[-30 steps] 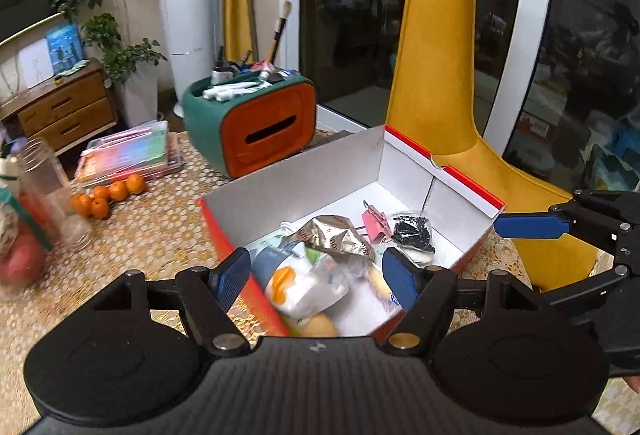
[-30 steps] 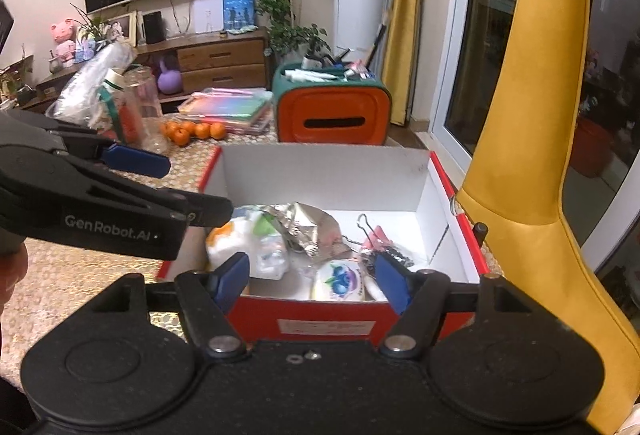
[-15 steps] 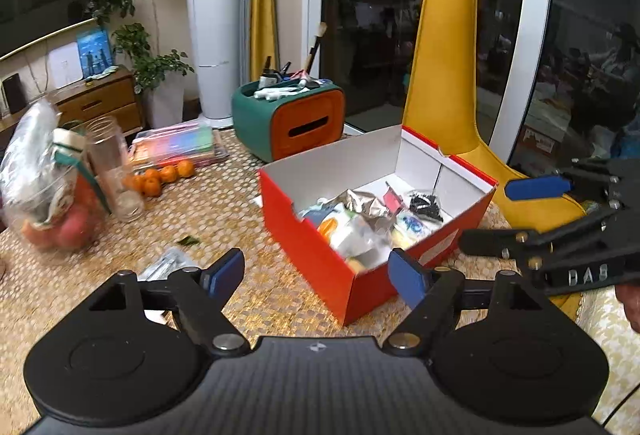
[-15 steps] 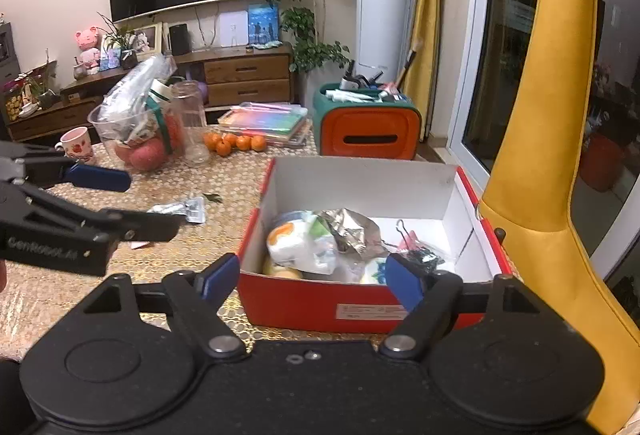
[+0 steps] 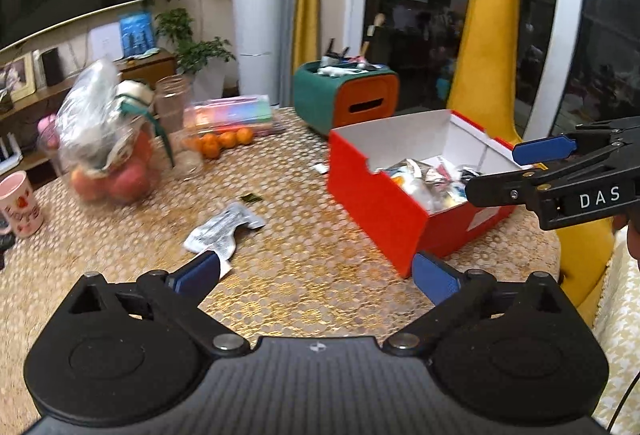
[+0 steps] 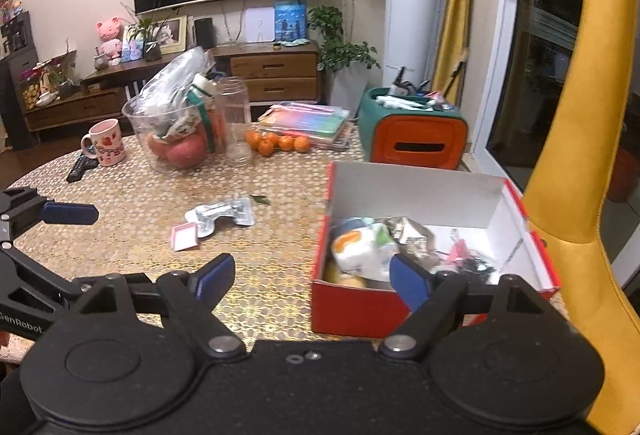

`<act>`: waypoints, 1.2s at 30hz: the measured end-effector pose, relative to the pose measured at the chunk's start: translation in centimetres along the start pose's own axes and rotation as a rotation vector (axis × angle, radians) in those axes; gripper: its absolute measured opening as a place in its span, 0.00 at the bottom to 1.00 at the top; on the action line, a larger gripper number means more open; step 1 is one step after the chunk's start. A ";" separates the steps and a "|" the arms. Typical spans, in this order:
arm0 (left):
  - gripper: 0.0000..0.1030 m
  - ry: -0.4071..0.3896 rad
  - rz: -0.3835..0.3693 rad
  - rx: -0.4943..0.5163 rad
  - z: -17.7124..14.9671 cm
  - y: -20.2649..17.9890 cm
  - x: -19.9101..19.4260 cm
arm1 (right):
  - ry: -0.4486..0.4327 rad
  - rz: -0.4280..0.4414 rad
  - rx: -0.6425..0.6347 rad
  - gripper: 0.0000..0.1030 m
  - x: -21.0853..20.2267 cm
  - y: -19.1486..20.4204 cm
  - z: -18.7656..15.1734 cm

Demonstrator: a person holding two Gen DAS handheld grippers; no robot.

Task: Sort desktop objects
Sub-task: 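Move both tools down toward the pink brush and silver blister pack on the table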

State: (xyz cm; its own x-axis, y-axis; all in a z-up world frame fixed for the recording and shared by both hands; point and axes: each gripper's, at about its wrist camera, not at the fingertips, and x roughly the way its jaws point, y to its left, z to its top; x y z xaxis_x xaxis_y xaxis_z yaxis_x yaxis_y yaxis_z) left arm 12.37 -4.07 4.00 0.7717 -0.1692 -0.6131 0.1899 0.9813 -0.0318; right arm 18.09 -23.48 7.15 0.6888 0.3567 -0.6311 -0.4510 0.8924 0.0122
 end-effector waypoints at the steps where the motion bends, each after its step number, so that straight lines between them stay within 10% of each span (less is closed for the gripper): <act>1: 1.00 -0.003 0.005 -0.009 -0.3 0.5 0.1 | 0.005 0.003 -0.003 0.82 0.5 0.5 0.2; 36: 1.00 -0.013 0.077 0.042 -3.9 10.0 11.6 | 0.281 0.092 0.137 0.83 22.1 9.6 6.0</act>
State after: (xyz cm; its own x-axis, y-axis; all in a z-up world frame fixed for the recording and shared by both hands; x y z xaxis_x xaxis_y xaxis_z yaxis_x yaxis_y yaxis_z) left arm 20.84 4.11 -6.50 0.7929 -0.0944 -0.6020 0.1544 0.9868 0.0486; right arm 32.33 -5.34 -2.01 0.4564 0.3643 -0.8118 -0.4100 0.8958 0.1714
